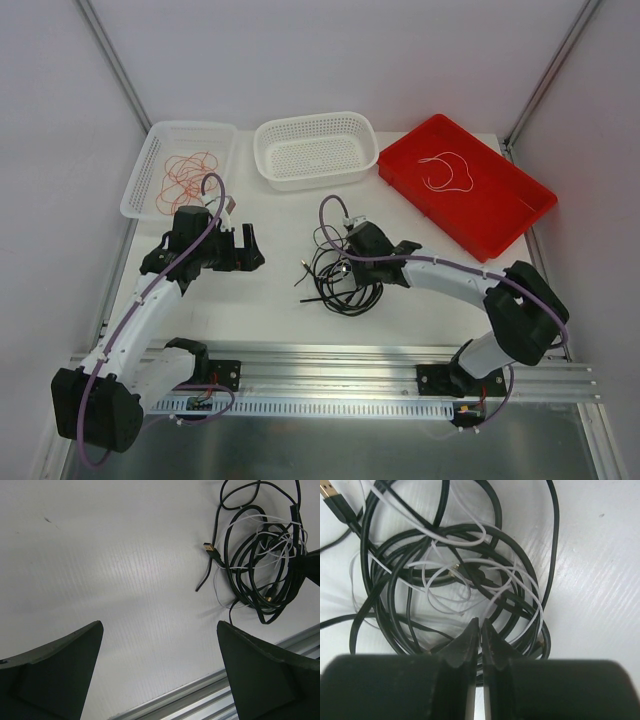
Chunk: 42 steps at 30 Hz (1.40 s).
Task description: Untangle the cables
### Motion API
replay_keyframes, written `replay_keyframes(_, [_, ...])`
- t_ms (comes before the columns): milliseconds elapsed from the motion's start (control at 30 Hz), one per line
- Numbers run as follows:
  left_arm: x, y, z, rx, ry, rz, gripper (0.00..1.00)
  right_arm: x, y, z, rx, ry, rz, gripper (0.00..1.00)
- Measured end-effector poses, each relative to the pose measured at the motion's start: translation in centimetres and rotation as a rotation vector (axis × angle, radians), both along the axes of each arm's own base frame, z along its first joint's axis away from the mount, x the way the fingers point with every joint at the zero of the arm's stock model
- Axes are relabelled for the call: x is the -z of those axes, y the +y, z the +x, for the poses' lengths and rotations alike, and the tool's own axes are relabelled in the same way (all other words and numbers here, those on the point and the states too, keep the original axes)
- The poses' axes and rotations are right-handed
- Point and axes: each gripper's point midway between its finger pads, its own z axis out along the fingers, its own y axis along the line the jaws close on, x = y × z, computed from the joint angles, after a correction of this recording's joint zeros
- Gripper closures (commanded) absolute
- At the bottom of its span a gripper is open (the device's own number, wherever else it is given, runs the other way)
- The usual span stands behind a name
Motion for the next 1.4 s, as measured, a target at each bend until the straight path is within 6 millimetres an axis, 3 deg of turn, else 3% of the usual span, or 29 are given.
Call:
replay_keyframes(133, [0.1, 0.0, 0.0, 0.0, 0.003, 0.0, 0.01, -1.2, -0.3, -0.4, -0.026, -0.011, -0.044, 0.99])
replay_keyframes(233, [0.1, 0.0, 0.0, 0.0, 0.003, 0.0, 0.01, -4.9, -0.1, 0.0, -0.05, -0.065, -0.037, 0.99])
replay_keyframes(333, [0.1, 0.0, 0.0, 0.0, 0.003, 0.0, 0.01, -11.2, 0.2, 1.2, -0.073, -0.178, 0.005, 0.99])
replay_keyframes(467, [0.1, 0.0, 0.0, 0.001, 0.003, 0.0, 0.01, -21.2, 0.2, 2.3, -0.11, -0.364, 0.084, 0.99])
replay_keyframes(667, [0.1, 0.0, 0.0, 0.0, 0.003, 0.0, 0.01, -35.7, -1.0, 2.1, -0.157, -0.635, 0.196, 0.99])
replay_keyframes(800, [0.1, 0.0, 0.0, 0.0, 0.003, 0.0, 0.01, -42.6, -1.7, 1.6, -0.166, -0.774, 0.275, 0.99])
replay_keyframes(900, [0.1, 0.0, 0.0, 0.0, 0.003, 0.0, 0.01, -45.3, -1.5, 1.3, -0.175, -0.828, 0.329, 0.99])
replay_keyframes(1067, [0.1, 0.0, 0.0, 0.0, 0.003, 0.0, 0.01, -46.2, 0.0, 1.4, -0.206, -0.853, 0.402, 0.99])
replay_keyframes(1167, [0.1, 0.0, 0.0, 0.0, 0.003, 0.0, 0.01, -44.8, 0.7, 1.7, -0.208, -0.835, 0.415, 0.99])
replay_keyframes(1233, [0.0, 0.0, 0.0, 0.001, 0.002, 0.0, 0.01, -42.0, 1.1, 2.0, -0.2, -0.788, 0.402, 0.99])
replay_keyframes(1300, [0.0, 0.0, 0.0, 0.001, 0.0, 0.0, 0.01, -37.9, 1.2, 2.1, -0.188, -0.714, 0.36, 0.99])
replay_keyframes(1400, [-0.1, 0.0, 0.0, 0.001, -0.004, -0.001, 0.01, -28.7, 0.2, 2.1, -0.127, -0.574, 0.261, 0.99])
